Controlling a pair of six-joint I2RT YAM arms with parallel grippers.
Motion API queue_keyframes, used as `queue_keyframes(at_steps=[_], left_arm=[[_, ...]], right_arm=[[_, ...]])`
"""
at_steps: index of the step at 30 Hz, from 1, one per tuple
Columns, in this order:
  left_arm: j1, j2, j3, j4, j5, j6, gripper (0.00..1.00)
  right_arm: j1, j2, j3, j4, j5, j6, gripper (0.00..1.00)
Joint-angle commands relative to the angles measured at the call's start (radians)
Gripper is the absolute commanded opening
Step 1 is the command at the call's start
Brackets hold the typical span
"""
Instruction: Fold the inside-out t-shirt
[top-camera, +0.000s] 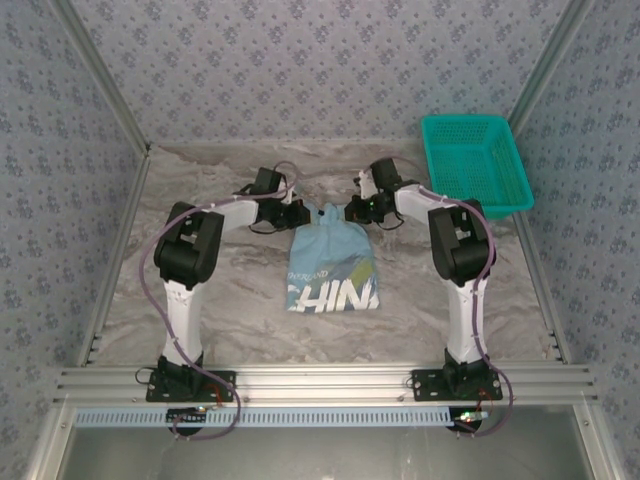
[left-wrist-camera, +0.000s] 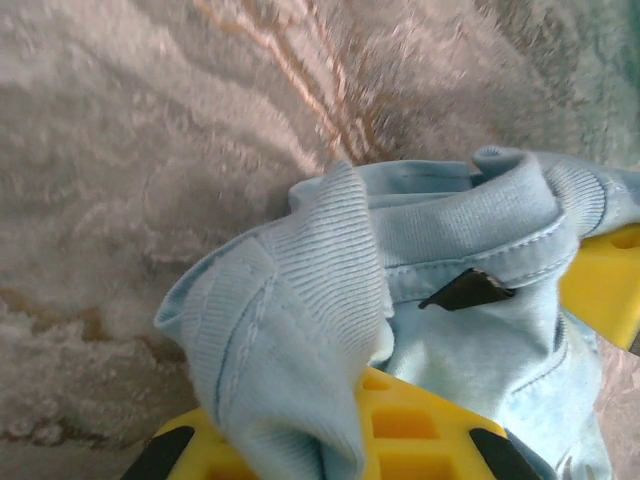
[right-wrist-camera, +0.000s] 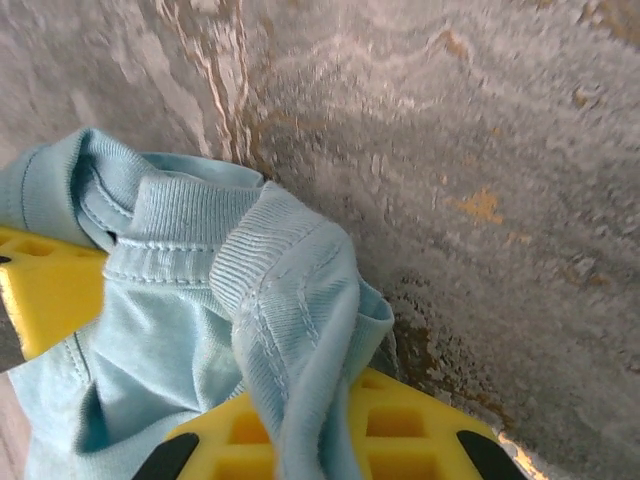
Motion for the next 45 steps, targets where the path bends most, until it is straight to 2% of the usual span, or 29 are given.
queue_keyframes(at_steps=[1,10,14,17,21,27,30,34,40,45], left_arm=[[0.043,-0.093,0.066,0.07,0.033,-0.002,0.0],[0.104,-0.231,0.304,0.023,0.035,0.043,0.0],[0.103,-0.307,0.297,-0.014,0.036,0.08,0.0],[0.099,-0.386,0.158,0.035,0.032,0.074,0.0],[0.065,-0.501,-0.137,0.156,0.03,0.044,0.0],[-0.081,-0.66,-0.558,0.24,-0.045,0.014,0.0],[-0.151,-0.729,-0.666,0.261,-0.107,-0.009,0.0],[-0.171,-0.718,-0.666,0.273,-0.16,-0.009,0.0],[-0.141,-0.581,-0.57,0.253,-0.194,0.037,0.0],[-0.091,-0.477,-0.486,0.259,-0.175,0.04,0.01]], right_arm=[[-0.03,-0.09,0.06,0.088,-0.058,0.049,0.01],[-0.056,-0.208,0.272,0.153,-0.082,0.088,0.0],[-0.05,-0.275,0.271,0.17,-0.096,0.086,0.0],[-0.033,-0.34,0.164,0.191,-0.1,0.073,0.0],[0.002,-0.458,-0.081,0.225,-0.087,0.063,0.0],[0.089,-0.681,-0.486,0.19,-0.014,0.034,0.01],[0.123,-0.751,-0.586,0.142,0.041,0.032,0.01],[0.115,-0.713,-0.586,0.136,0.05,0.042,0.01],[0.103,-0.525,-0.414,0.077,0.065,-0.038,0.04],[0.079,-0.377,-0.277,0.044,0.077,-0.067,0.04]])
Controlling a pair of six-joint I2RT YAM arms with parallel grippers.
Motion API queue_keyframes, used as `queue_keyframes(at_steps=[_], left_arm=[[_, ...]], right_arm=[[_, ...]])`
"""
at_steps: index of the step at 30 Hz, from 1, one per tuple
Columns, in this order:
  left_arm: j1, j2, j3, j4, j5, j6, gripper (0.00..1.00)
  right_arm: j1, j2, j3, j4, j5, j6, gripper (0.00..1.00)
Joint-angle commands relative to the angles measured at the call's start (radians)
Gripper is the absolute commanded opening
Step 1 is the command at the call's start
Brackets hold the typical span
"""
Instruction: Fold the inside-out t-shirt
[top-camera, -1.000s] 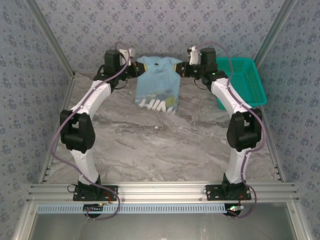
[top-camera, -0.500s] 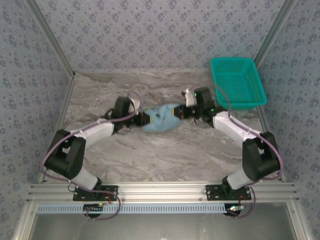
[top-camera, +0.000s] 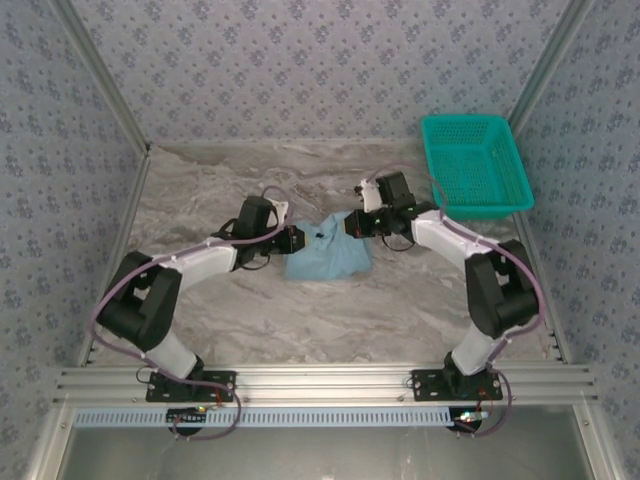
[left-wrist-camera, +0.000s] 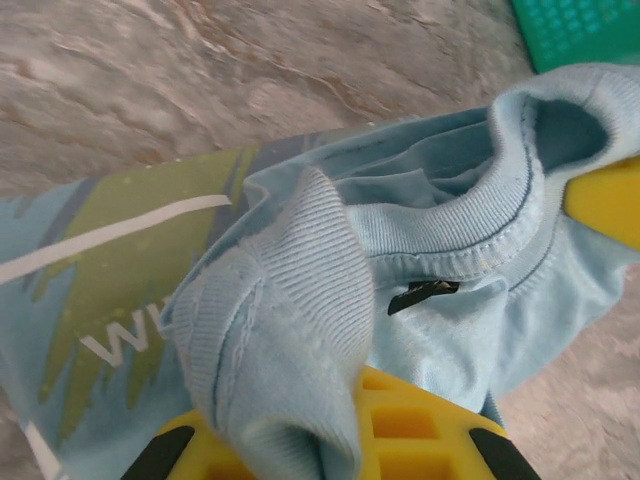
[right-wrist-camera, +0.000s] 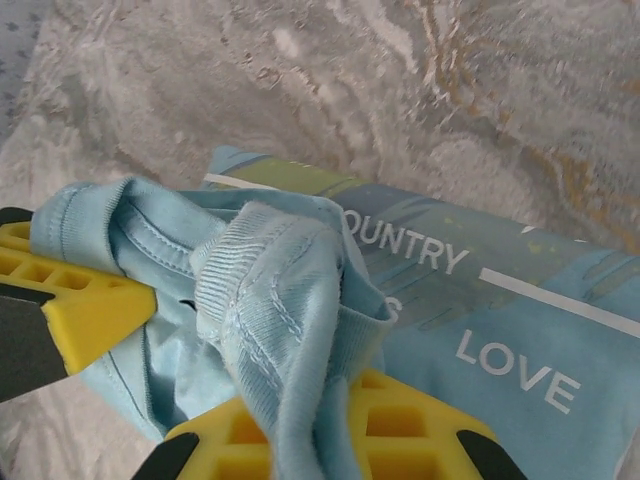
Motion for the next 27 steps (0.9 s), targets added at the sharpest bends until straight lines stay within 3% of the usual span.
queue_keyframes(at_steps=[1,11,16,27], left_arm=[[0.033,0.062,0.071,0.02,-0.005,0.022,0.02],[0.12,0.207,0.123,0.051,-0.016,0.049,0.1],[0.142,0.276,0.173,0.058,-0.026,0.041,0.25],[0.169,0.193,0.22,-0.102,-0.124,0.019,0.49]], right_arm=[[-0.024,0.082,0.097,-0.046,0.02,-0.047,0.05],[-0.067,0.306,0.24,-0.046,0.015,-0.079,0.12],[-0.078,0.387,0.298,-0.051,0.041,-0.072,0.22],[-0.116,0.328,0.377,-0.186,0.077,-0.089,0.44]])
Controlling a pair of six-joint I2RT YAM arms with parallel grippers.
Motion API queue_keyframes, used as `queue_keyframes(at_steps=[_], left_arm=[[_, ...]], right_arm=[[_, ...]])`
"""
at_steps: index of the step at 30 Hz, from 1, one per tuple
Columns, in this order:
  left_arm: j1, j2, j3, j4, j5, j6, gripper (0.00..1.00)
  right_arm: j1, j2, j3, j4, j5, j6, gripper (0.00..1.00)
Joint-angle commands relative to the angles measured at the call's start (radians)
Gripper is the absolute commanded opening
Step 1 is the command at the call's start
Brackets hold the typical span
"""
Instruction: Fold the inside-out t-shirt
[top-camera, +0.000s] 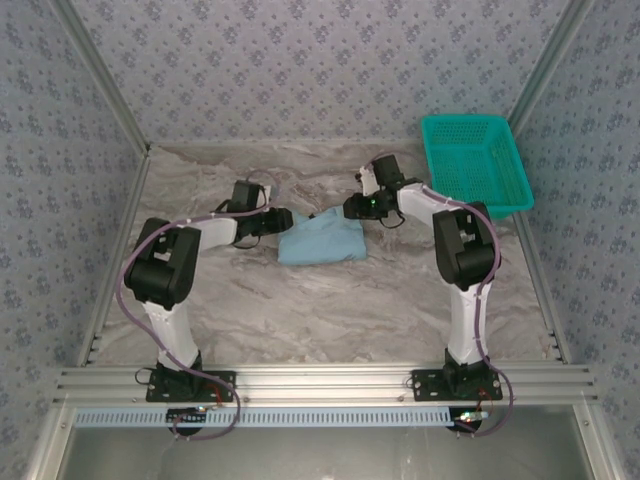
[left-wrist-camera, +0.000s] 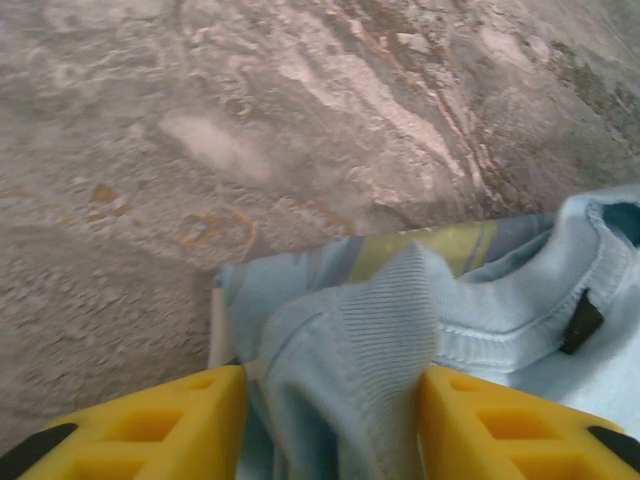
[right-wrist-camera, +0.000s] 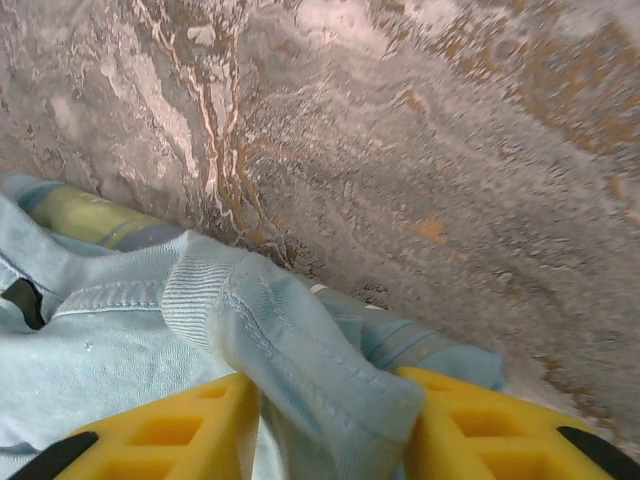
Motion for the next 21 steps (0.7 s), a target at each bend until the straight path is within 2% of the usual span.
queue_keyframes(at_steps=[1,4,7,9,11,12,14,16,21], left_arm=[[0.007,-0.088,0.028,-0.087,-0.075,0.007,0.51],[0.007,-0.136,0.043,-0.181,-0.181,0.001,0.55],[0.004,-0.19,0.045,-0.249,-0.235,-0.009,0.58],[-0.006,-0.236,0.014,-0.215,-0.181,-0.01,0.58],[-0.016,-0.253,-0.022,-0.123,-0.053,-0.025,0.58],[-0.021,-0.24,-0.03,-0.08,0.019,-0.036,0.57],[-0.035,-0.187,0.001,-0.059,0.085,-0.047,0.56],[-0.048,-0.123,0.048,-0.072,0.102,-0.038,0.55],[-0.048,0.0,0.105,-0.082,0.049,-0.027,0.53]], right_arm=[[-0.027,-0.062,0.034,-0.086,0.022,-0.019,0.46],[-0.043,-0.104,0.036,-0.129,0.054,-0.032,0.5],[-0.036,-0.16,0.012,-0.127,0.134,-0.048,0.51],[-0.012,-0.191,-0.022,-0.087,0.119,-0.04,0.5],[0.018,-0.193,-0.041,-0.042,0.069,-0.014,0.48],[0.034,-0.182,-0.04,-0.028,0.04,0.004,0.48],[0.057,-0.137,-0.019,-0.019,0.013,0.026,0.46],[0.068,-0.089,0.008,-0.028,-0.012,0.04,0.43],[0.043,0.021,0.047,0.003,-0.037,0.069,0.39]])
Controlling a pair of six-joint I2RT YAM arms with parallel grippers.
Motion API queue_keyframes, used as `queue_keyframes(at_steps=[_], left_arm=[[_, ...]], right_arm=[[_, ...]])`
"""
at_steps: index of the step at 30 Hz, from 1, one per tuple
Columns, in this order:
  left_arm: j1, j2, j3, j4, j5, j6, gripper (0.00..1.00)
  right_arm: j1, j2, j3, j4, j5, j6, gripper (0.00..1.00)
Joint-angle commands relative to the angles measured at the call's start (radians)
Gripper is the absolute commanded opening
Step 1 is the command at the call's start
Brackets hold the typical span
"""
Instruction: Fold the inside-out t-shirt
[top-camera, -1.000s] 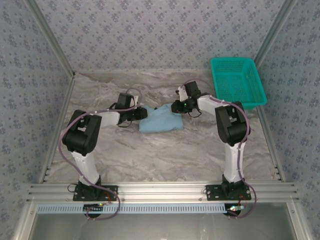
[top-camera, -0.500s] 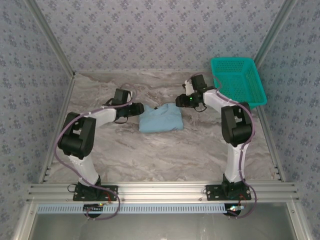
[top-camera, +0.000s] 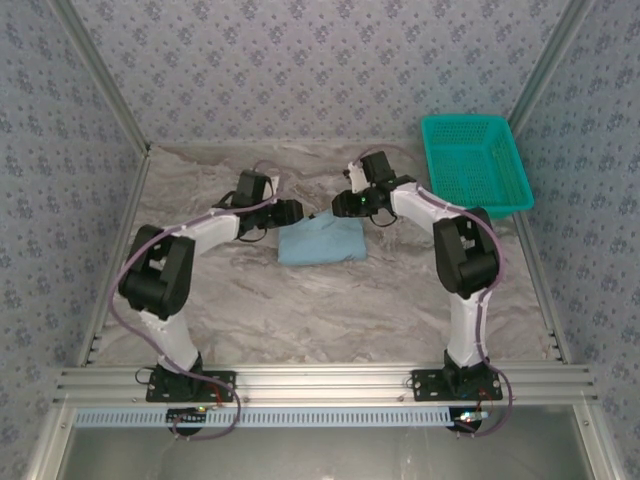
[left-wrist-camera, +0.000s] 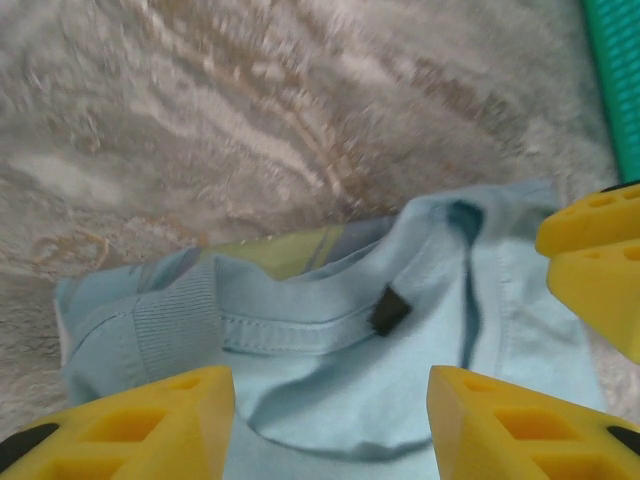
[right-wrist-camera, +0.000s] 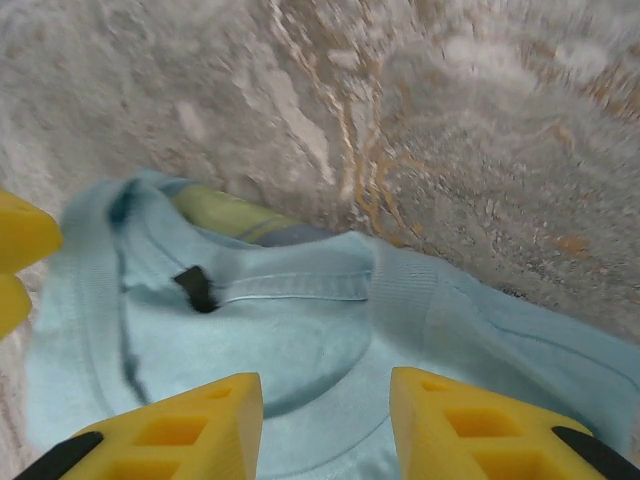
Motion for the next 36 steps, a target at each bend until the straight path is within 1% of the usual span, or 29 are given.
queue_keyframes(at_steps=[1,3,6,8,13,17,19,21,24,30,33,36], left_arm=[[0.01,0.058,0.035,-0.004,-0.004,0.008,0.53],[0.016,0.088,0.042,-0.01,-0.034,0.016,0.53],[0.033,0.098,0.044,-0.018,-0.058,0.016,0.53],[0.041,0.082,0.05,-0.023,-0.042,0.016,0.53],[0.044,-0.037,0.026,-0.053,-0.052,0.016,0.57],[0.05,-0.148,-0.064,-0.104,-0.108,-0.009,0.61],[0.064,-0.159,-0.104,-0.128,-0.073,-0.031,0.66],[0.078,-0.146,-0.138,-0.111,0.024,-0.049,0.7],[0.078,-0.102,-0.147,-0.081,0.12,-0.064,0.74],[0.077,-0.033,-0.136,-0.071,0.186,-0.047,0.79],[0.076,0.013,-0.134,-0.038,0.225,-0.056,0.8],[0.069,0.047,-0.142,-0.005,0.231,-0.065,0.79]], right_arm=[[-0.036,0.078,0.048,0.009,-0.036,0.048,0.39],[-0.052,0.118,0.067,-0.005,-0.037,0.05,0.39],[-0.076,0.134,0.078,-0.027,-0.024,0.044,0.39],[-0.094,0.116,0.077,-0.04,-0.036,0.039,0.39],[-0.1,-0.021,0.032,-0.075,-0.05,-0.024,0.43],[-0.096,-0.157,-0.071,-0.064,-0.029,-0.033,0.45],[-0.092,-0.199,-0.119,-0.052,-0.021,-0.026,0.46],[-0.071,-0.224,-0.151,-0.043,-0.017,-0.015,0.47],[-0.042,-0.224,-0.181,-0.018,-0.019,0.003,0.48],[-0.029,-0.198,-0.202,-0.01,-0.025,0.012,0.48],[-0.026,-0.194,-0.209,-0.002,-0.025,0.019,0.48],[-0.023,-0.191,-0.21,-0.002,-0.025,0.022,0.48]])
